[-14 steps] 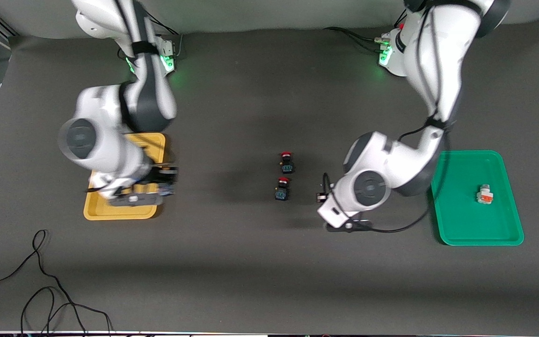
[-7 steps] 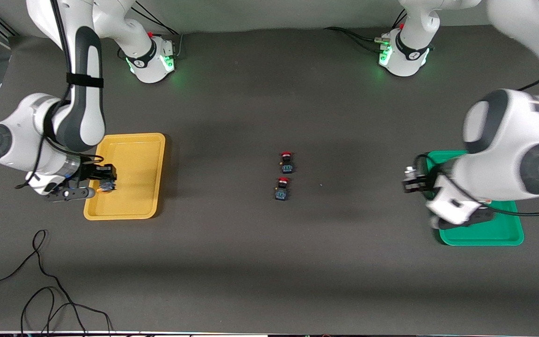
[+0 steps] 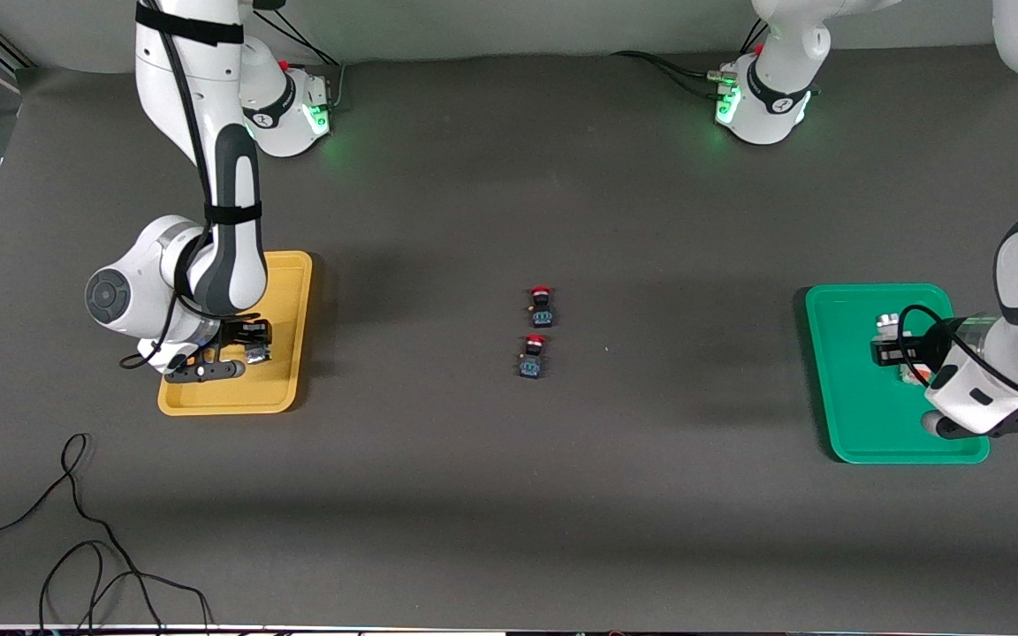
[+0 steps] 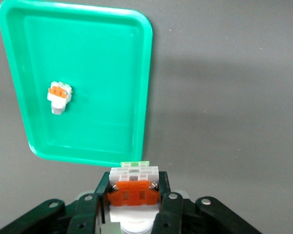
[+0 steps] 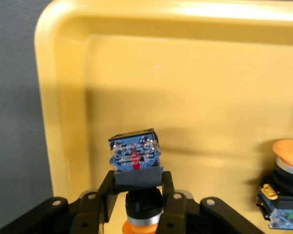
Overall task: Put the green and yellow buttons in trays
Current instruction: 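Lower the yellow button into the yellow tray while the left gripper lowers the switch, then open both grippers and lift them away from the trays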
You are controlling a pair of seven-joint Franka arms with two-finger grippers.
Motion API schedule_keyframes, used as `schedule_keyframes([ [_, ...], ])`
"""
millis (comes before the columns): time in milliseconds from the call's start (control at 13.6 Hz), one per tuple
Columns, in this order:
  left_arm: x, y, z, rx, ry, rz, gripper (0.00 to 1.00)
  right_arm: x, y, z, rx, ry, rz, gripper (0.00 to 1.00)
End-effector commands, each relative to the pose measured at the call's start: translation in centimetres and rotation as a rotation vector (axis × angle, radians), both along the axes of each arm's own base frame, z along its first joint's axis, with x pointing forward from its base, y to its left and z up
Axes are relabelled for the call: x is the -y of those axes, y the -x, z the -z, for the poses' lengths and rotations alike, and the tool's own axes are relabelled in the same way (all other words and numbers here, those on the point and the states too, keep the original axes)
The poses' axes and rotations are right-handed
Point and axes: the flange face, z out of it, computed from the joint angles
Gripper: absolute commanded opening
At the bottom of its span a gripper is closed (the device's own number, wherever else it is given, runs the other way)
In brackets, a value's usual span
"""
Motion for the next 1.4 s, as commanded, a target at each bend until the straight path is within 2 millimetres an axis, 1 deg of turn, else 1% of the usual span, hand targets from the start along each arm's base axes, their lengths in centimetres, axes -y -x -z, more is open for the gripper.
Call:
schedule_keyframes([
  [0, -3.1, 0.7, 3.3, 0.027, 0.005, 0.05, 0.0, -0.3, -1.0, -1.1, 0.029, -0.035, 0.001, 0.97],
  [73, -3.6, 1.1, 5.1, 0.042, 0.007, 0.053, 0.0, -0.6, -1.5, -1.9, 0.041, -0.047, 0.009, 1.0],
  [220, -5.2, 1.8, 8.8, 0.087, -0.012, 0.054, 0.0, -1.6, -2.5, -3.4, 0.033, -0.064, 0.024, 1.0],
  [294, -5.1, 2.5, 10.9, 0.113, -0.008, 0.06, 0.0, -1.7, -3.2, -4.9, 0.024, -0.064, 0.02, 1.0],
  [367, -4.9, 3.2, 12.6, 0.146, -0.005, 0.066, 0.0, -2.2, -4.0, -6.7, 0.013, -0.052, 0.026, 1.0],
  [441, -5.4, 4.1, 14.5, 0.172, -0.001, 0.061, 0.0, -3.2, -4.9, -8.7, -0.014, -0.043, 0.028, 1.0],
  [661, -5.7, 6.3, 19.2, 0.252, 0.015, 0.059, 0.0, -5.9, -6.8, -16.0, -0.07, -0.021, 0.026, 1.0],
  [735, -5.5, 6.8, 20.6, 0.28, 0.021, 0.064, 0.0, -6.3, -7.1, -18.5, -0.085, -0.008, 0.022, 1.0],
  [955, -6.5, 7.2, 22.4, 0.287, 0.03, 0.07, 0.0, -6.2, -7.3, -25.9, -0.095, 0.011, 0.007, 1.0],
  [1029, -6.7, 7.2, 22.4, 0.293, 0.03, 0.07, 0.0, -6.1, -7.3, -27.9, -0.09, 0.027, -0.002, 1.0],
  [1102, -6.9, 7.3, 22.4, 0.294, 0.031, 0.079, 0.0, -5.7, -7.1, -29.5, -0.088, 0.035, -0.002, 1.0],
  [1249, -7.8, 7.4, 22.4, 0.294, 0.032, 0.08, 0.0, -5.3, -6.6, -31.7, -0.076, 0.036, -0.004, 1.0],
  [1322, -7.8, 7.4, 22.4, 0.294, 0.033, 0.086, 0.0, -5.0, -6.2, -32.7, -0.065, 0.04, -0.005, 1.0],
])
